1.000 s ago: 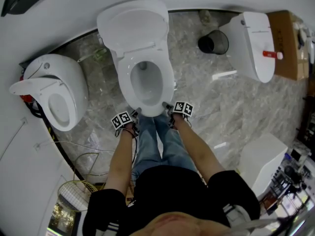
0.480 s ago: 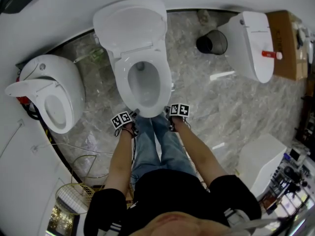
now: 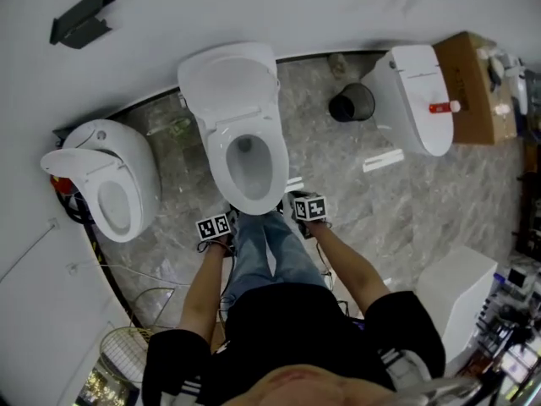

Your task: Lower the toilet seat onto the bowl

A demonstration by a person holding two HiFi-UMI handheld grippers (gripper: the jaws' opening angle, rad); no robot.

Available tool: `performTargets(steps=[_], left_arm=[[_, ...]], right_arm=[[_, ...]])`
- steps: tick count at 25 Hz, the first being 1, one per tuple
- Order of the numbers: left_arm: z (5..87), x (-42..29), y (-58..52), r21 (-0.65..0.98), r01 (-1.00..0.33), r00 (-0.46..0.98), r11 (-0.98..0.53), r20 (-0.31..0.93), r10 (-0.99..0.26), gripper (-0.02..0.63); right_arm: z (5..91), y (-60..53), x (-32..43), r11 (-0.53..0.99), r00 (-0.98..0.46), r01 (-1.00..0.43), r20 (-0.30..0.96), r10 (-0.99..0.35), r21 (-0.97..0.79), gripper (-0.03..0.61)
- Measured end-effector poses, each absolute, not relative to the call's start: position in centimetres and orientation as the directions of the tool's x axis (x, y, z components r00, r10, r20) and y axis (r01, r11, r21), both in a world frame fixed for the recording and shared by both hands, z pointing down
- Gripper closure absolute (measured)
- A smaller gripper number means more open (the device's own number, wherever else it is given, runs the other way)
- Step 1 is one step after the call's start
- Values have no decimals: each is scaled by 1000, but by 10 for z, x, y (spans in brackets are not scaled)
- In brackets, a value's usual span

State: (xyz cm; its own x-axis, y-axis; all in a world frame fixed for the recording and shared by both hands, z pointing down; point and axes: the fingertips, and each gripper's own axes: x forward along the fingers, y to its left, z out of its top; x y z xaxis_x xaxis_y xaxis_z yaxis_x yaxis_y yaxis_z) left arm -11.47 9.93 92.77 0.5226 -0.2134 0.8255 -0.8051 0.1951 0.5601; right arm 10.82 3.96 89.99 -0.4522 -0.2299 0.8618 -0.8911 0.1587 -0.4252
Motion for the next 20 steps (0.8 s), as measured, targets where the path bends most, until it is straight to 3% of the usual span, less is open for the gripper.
performTargets(steps=[3, 6, 15, 20], left_arm=[[874, -112, 81, 510, -856, 512, -78, 820, -254, 604], [813, -109, 74, 440, -868, 495, -228, 801, -336, 606], [632, -122, 12, 326, -908, 412, -263, 586, -698, 606], [525, -139, -4, 255, -935, 334, -244, 413, -847, 606]], right_arm=[[840, 9, 102, 349, -465, -869, 817, -341, -350, 566], [771, -9, 97, 436, -501, -847, 732, -462, -305, 566], [581, -37, 84, 531, -525, -836, 482, -701, -139, 566], [476, -41, 78, 519, -507, -854, 278, -816, -33, 566]])
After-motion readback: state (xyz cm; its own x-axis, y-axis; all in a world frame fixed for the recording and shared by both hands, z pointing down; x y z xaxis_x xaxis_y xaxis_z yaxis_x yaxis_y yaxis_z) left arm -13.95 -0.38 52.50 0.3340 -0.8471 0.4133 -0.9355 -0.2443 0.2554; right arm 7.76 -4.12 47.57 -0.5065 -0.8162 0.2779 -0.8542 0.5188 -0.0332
